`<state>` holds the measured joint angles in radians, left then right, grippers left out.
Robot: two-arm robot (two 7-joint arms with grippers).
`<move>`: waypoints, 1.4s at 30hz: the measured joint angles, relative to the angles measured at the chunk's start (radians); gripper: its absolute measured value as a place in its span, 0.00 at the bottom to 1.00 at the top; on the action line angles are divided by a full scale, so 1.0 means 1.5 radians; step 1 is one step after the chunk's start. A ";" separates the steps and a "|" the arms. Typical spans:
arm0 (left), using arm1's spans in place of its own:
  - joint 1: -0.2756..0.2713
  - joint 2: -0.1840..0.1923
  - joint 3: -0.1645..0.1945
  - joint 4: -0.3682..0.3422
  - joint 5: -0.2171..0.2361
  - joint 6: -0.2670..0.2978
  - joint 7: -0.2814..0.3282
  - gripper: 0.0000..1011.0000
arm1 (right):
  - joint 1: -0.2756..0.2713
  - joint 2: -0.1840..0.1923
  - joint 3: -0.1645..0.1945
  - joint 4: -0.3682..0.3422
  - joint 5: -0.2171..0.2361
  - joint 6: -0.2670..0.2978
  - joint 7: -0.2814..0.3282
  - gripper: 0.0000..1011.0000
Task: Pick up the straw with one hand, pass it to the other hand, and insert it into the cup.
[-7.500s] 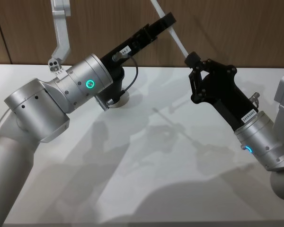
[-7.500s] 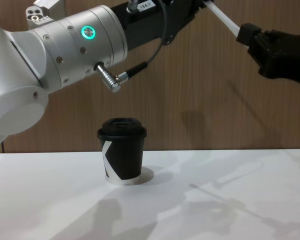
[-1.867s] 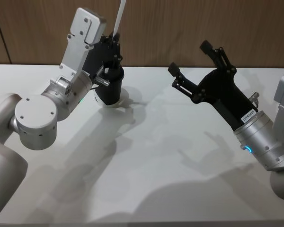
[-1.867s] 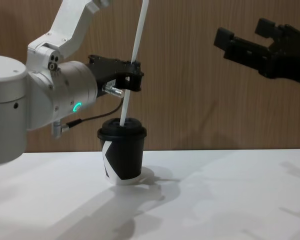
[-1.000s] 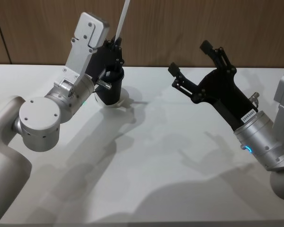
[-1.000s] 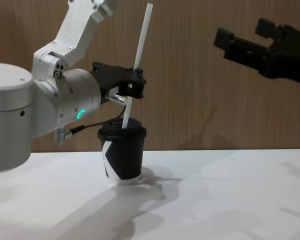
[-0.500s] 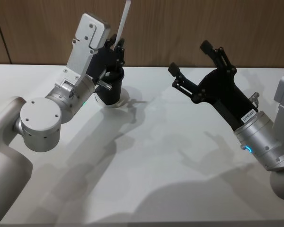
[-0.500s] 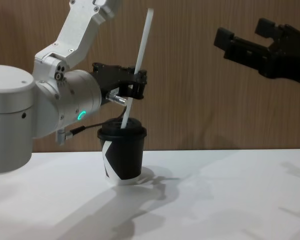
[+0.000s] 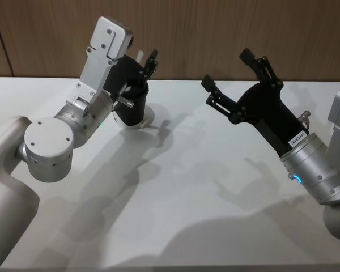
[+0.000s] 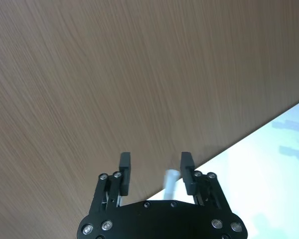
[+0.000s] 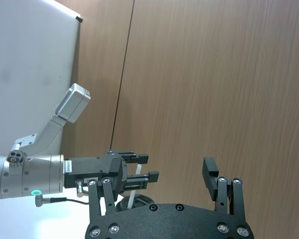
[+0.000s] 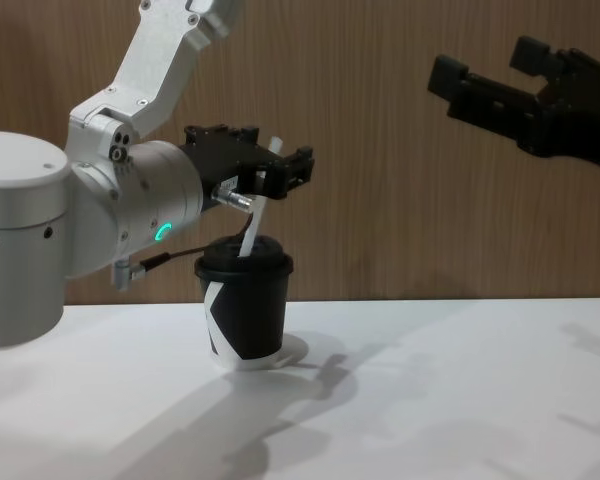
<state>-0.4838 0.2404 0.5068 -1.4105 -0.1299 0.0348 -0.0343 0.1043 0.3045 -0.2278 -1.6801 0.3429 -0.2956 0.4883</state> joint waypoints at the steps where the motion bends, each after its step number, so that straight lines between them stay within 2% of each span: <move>1: 0.000 0.000 0.000 0.000 0.000 0.000 0.000 0.61 | 0.000 0.000 0.000 0.000 0.000 0.000 0.000 0.99; 4: 0.000 0.000 0.000 0.000 0.000 0.000 0.000 0.75 | 0.000 0.000 0.000 0.000 0.000 0.000 0.000 0.99; 14: 0.000 -0.001 0.000 0.000 0.001 -0.001 0.000 0.99 | 0.000 0.000 0.000 0.000 0.000 0.000 0.000 0.99; 42: 0.000 -0.001 0.000 0.000 0.001 -0.001 0.000 0.99 | 0.000 0.000 0.000 0.000 0.000 0.000 -0.001 0.99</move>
<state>-0.4839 0.2394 0.5068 -1.4099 -0.1283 0.0337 -0.0342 0.1046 0.3045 -0.2280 -1.6801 0.3429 -0.2956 0.4875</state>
